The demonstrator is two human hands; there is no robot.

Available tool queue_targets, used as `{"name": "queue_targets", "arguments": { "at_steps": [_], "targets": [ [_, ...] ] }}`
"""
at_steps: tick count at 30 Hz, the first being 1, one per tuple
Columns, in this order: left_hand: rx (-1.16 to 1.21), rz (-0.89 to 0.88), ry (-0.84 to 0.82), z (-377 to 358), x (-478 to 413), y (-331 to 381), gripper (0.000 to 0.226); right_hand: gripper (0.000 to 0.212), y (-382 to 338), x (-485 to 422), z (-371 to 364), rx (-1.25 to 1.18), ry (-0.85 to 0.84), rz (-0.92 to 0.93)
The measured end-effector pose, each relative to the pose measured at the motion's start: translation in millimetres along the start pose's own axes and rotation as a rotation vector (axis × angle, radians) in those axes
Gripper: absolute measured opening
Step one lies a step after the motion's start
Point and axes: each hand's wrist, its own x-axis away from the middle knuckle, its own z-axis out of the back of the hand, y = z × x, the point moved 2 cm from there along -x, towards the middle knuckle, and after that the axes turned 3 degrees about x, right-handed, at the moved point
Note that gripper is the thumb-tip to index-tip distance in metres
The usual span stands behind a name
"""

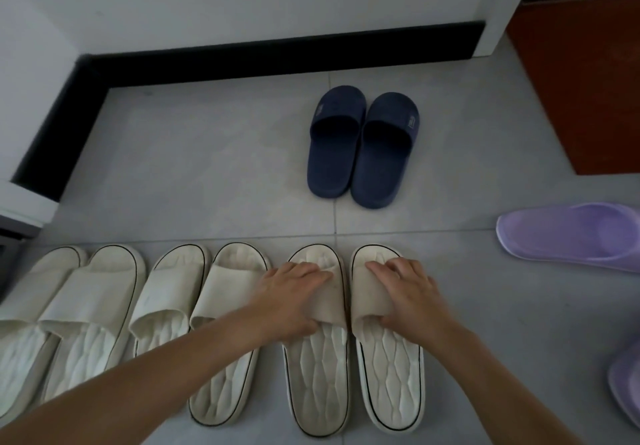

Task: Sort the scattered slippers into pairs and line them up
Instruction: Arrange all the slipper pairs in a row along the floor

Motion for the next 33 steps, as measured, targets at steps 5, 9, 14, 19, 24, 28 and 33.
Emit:
{"name": "queue_targets", "arguments": {
  "at_steps": [5,9,14,19,24,28,33],
  "targets": [
    [0.034,0.024,0.003,8.4,-3.4,0.8,0.082,0.084,-3.9,-2.4,1.9,-0.009,0.006,0.005],
    [0.057,0.03,-0.006,11.9,-6.8,-0.5,0.083,0.084,-5.7,-6.5,4.8,0.0,-0.032,0.02],
    [0.037,0.027,-0.011,6.3,-4.1,-2.6,0.084,0.083,-5.6,-6.7,5.3,-0.014,-0.029,0.028],
    [0.034,0.022,0.0,5.8,-3.8,-2.1,0.082,0.084,-5.5,-8.4,3.3,-0.01,0.008,0.016],
    [0.005,-0.004,0.003,0.2,-8.2,-0.8,0.09,0.083,-9.3,-9.4,-1.5,-0.002,0.016,0.014],
    [0.052,-0.019,-0.057,-7.2,-16.9,12.7,0.116,0.085,-10.7,-10.1,-4.2,0.003,0.016,0.0],
    [0.101,-0.043,0.015,-1.9,-33.9,39.6,0.12,0.108,13.6,-6.5,17.4,-0.091,-0.135,-0.017]
  ]
}}
